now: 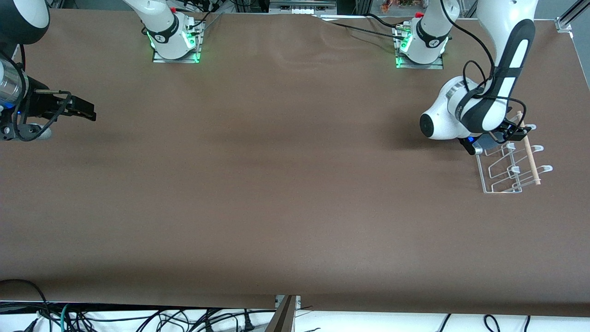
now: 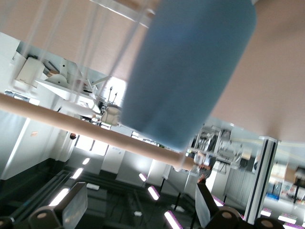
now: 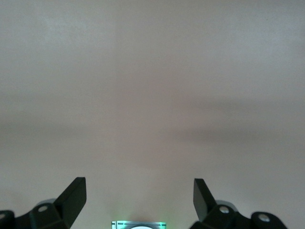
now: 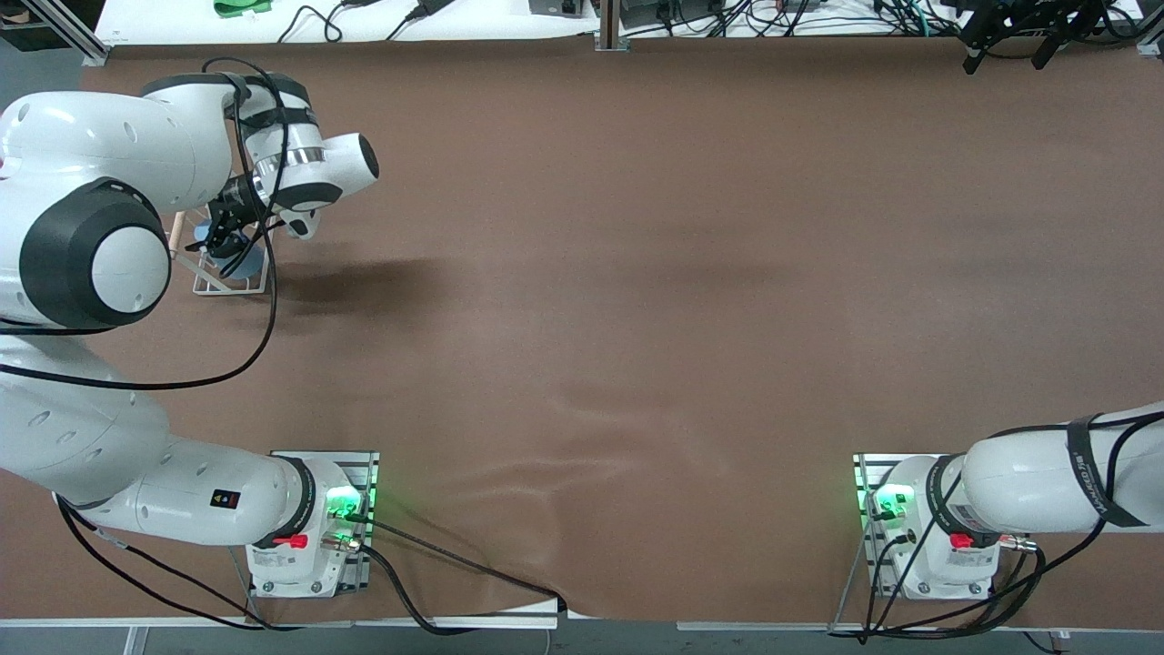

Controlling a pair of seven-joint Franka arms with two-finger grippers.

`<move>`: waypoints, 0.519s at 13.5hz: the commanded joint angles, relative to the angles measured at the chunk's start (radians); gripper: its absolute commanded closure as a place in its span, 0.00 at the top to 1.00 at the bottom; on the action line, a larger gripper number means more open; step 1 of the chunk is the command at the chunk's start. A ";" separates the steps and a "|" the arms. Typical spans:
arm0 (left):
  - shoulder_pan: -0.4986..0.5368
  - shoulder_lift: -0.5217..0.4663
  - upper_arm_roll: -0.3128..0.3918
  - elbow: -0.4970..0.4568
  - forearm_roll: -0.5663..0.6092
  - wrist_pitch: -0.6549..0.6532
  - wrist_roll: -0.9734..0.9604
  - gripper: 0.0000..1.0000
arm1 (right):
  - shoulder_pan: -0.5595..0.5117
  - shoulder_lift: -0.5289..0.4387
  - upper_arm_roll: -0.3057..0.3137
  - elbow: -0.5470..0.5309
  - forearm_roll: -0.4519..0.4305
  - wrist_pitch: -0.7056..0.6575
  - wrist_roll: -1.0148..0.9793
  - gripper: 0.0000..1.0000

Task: Transfer cup to left arm and place on rack
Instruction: 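Open the left gripper and lift it away from the rack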

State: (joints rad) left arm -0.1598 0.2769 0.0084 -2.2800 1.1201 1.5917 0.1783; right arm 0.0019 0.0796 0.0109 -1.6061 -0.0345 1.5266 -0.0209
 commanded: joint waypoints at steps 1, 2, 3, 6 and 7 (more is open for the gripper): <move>0.011 -0.022 -0.008 0.114 -0.153 0.028 0.001 1.00 | -0.003 0.000 0.009 0.028 0.007 -0.017 -0.019 0.99; 0.005 -0.022 -0.013 0.156 -0.202 0.031 0.003 1.00 | 0.016 0.000 0.008 0.029 -0.007 -0.013 -0.017 0.99; 0.000 -0.022 -0.021 0.207 -0.257 0.031 0.004 1.00 | 0.021 0.000 0.008 0.029 -0.028 -0.013 -0.017 0.99; 0.000 -0.021 -0.027 0.388 -0.593 0.021 0.003 1.00 | 0.021 0.002 0.006 0.029 -0.036 -0.009 -0.010 0.99; -0.001 -0.024 -0.028 0.427 -0.671 0.019 -0.009 1.00 | 0.021 0.003 0.006 0.029 -0.038 -0.009 -0.010 0.99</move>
State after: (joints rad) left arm -0.1647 0.2529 -0.0182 -1.9388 0.5825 1.6253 0.1765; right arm 0.0229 0.0800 0.0146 -1.5933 -0.0575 1.5267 -0.0245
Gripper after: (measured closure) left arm 0.000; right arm 0.004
